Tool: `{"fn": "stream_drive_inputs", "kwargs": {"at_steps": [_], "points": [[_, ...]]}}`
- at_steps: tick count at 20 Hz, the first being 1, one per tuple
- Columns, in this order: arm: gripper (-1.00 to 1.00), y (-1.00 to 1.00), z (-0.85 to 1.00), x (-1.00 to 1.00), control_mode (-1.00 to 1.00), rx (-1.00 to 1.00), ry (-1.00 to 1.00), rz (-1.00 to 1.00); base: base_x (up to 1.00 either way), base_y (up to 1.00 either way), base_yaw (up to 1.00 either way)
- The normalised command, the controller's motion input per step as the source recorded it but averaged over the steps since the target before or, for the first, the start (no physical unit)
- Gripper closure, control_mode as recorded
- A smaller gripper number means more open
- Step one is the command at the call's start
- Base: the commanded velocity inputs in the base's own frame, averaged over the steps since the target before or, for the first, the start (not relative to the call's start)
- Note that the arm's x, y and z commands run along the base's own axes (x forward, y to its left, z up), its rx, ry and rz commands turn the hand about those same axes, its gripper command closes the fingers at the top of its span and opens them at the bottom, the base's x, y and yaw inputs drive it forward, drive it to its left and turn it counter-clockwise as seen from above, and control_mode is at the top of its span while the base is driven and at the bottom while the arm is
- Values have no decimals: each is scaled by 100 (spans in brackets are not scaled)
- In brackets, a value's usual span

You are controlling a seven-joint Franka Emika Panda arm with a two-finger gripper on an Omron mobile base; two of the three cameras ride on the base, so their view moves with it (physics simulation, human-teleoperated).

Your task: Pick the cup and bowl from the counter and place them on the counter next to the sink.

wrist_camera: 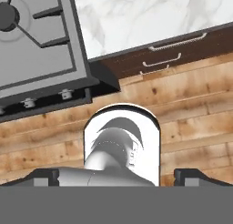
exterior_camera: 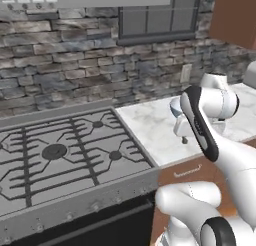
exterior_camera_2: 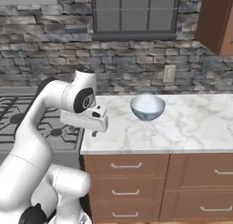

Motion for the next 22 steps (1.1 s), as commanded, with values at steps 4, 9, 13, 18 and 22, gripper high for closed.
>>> {"fn": "stream_drive_inputs", "kwargs": {"at_steps": [4,9,13,18,22], "points": [[-100,0,0,0,100,0,0,0,36,-80,32],[-100,0,0,0,100,0,0,0,54,-45,25],[-100,0,0,0,100,0,0,0,91,15,0],[-100,0,0,0,100,0,0,0,48,1,0],[-100,0,0,0,100,0,0,0,0,0,0]]}}
